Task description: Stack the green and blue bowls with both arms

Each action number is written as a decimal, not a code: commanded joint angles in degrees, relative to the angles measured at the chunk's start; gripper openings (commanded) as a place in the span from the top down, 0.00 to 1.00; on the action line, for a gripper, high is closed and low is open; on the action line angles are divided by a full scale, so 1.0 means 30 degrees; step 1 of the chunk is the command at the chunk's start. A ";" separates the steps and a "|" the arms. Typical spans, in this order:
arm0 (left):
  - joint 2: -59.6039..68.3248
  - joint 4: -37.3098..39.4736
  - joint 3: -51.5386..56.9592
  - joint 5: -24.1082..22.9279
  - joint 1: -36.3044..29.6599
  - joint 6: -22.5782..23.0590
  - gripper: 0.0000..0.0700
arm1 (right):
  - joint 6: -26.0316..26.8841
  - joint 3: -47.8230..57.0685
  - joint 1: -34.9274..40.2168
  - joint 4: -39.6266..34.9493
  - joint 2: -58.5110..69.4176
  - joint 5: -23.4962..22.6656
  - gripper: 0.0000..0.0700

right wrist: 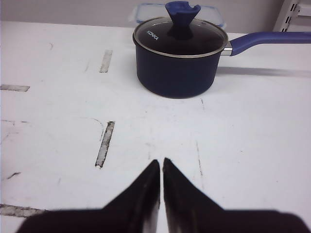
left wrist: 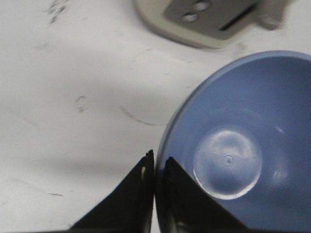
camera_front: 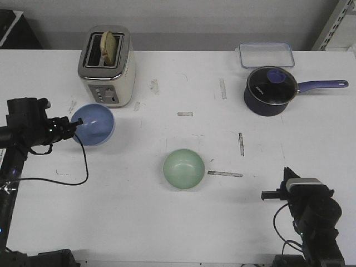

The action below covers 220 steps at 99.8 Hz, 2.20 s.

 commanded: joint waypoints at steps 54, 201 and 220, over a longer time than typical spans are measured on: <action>0.0357 0.0758 0.1093 -0.0860 -1.2480 -0.1166 1.00 | -0.0095 0.0109 0.0029 0.0160 0.0117 0.0007 1.00; 0.5457 0.0481 0.2601 -0.1821 -1.4185 -0.0801 0.12 | -0.0095 0.0109 0.0029 0.0153 0.0109 0.0015 1.00; 0.4619 -0.1581 0.3825 -0.2375 -1.3027 0.0000 0.26 | -0.0095 0.0109 0.0029 0.0160 0.0109 0.0007 1.00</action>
